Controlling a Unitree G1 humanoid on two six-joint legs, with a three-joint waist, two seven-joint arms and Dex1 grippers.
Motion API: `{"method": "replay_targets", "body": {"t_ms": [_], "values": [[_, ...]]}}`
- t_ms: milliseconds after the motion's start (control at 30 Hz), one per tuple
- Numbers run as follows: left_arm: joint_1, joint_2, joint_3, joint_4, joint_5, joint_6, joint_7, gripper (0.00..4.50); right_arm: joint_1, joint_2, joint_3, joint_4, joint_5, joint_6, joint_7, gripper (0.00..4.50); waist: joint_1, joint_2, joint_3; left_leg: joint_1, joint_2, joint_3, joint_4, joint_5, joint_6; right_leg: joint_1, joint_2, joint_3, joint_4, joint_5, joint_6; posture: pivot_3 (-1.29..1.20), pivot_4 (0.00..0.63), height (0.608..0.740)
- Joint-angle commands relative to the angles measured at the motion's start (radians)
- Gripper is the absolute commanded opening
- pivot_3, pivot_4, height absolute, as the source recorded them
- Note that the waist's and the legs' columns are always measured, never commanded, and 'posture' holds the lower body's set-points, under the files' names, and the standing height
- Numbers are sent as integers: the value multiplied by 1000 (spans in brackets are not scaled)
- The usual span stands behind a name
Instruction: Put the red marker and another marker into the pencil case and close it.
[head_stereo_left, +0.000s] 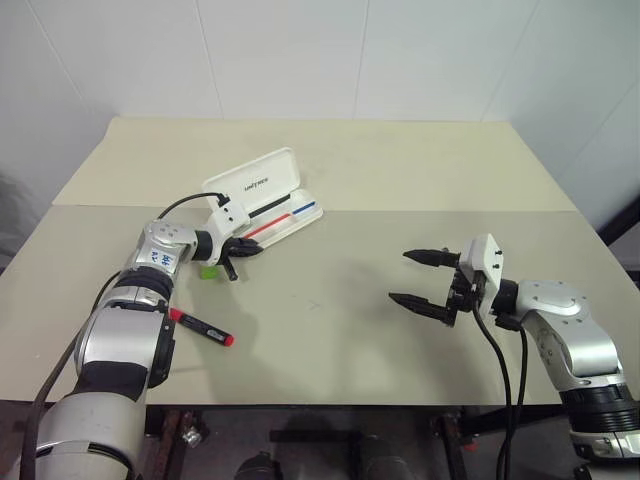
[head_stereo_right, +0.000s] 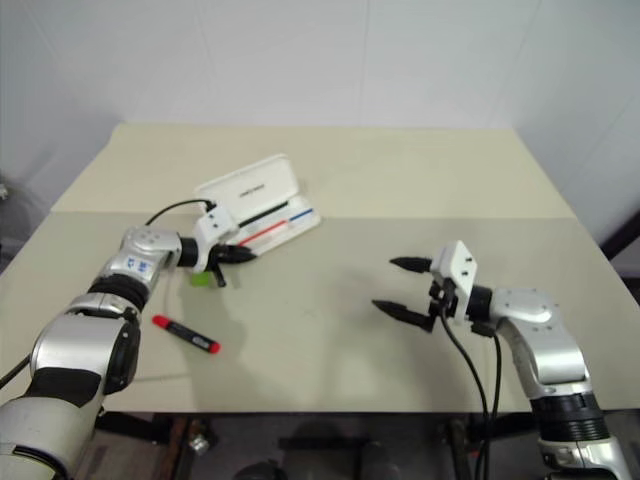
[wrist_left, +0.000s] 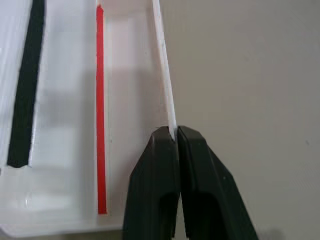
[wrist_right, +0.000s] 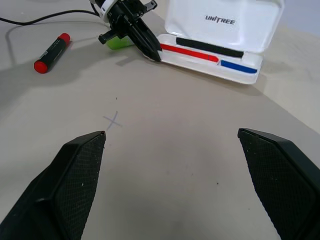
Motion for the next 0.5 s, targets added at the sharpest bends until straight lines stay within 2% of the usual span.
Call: {"method": "replay_targets", "body": {"t_ms": [33, 333, 500], "values": [[-28, 8, 10, 6, -5, -17, -21, 17, -23, 0, -15, 7, 9, -13, 9, 4500, 0, 0, 0, 0, 0, 0, 0, 0, 0, 0, 0, 0, 0, 0, 0, 0, 150, 740], [-48, 53, 47, -37, -56, -90, -159, 17, -78, 5, -2, 75, 9, -21, 58, 4500, -1, 0, 0, -1, 0, 0, 0, -1, 1, 0, 0, 0, -1, 0, 0, 0, 150, 740], [-14, 98, 65, -104, -96, -127, -257, 17, -145, 18, 20, 183, -11, -44, 114, 4500, -2, 0, 0, -1, 0, 0, 1, -1, 1, 0, 0, 0, -1, 0, 0, 0, 150, 740]]}}
